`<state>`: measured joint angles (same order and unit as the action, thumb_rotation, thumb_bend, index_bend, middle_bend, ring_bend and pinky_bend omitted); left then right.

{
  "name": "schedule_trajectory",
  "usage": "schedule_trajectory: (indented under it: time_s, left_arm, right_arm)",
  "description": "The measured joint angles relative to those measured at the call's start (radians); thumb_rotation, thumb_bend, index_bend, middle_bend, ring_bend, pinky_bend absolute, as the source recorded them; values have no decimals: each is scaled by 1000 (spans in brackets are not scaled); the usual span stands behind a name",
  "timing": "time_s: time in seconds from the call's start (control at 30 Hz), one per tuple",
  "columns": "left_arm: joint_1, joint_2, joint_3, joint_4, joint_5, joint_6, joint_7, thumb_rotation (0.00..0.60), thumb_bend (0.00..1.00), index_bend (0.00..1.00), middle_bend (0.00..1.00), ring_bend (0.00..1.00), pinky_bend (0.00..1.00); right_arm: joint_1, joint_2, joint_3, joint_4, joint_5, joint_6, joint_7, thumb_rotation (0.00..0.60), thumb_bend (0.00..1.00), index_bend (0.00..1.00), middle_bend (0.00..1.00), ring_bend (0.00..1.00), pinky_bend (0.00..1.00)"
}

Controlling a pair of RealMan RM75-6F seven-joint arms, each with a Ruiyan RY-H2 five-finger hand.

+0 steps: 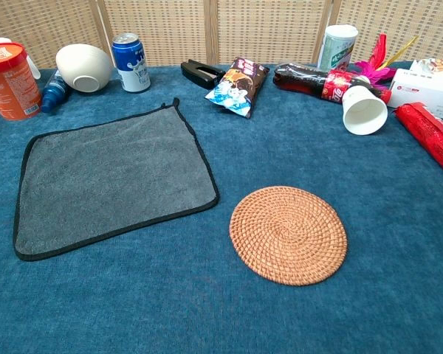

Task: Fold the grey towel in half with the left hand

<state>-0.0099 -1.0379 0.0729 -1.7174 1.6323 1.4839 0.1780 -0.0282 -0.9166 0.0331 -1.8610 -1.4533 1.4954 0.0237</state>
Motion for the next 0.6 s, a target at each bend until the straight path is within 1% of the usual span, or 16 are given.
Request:
schedule_trajectory:
  time_s: [0.37, 0.47, 0.6]
  left_arm:
    - [-21, -6, -8, -6, 0, -19, 9, 600, 90, 0, 0, 0, 57]
    - [-35, 4, -7, -10, 22, -30, -2, 600, 90, 8, 0, 0, 62]
    - [-90, 29, -16, -17, 75, -68, 7, 600, 90, 44, 0, 0, 53]
  right_arm:
    - [-1, 8, 5, 2, 9, 2, 20, 600, 0, 0, 0, 0, 0]
    - [-2, 10, 4, 1, 4, 3, 21, 600, 0, 0, 0, 0, 0]
    - [-2, 12, 7, 1, 7, 4, 31, 600, 0, 0, 0, 0, 0]
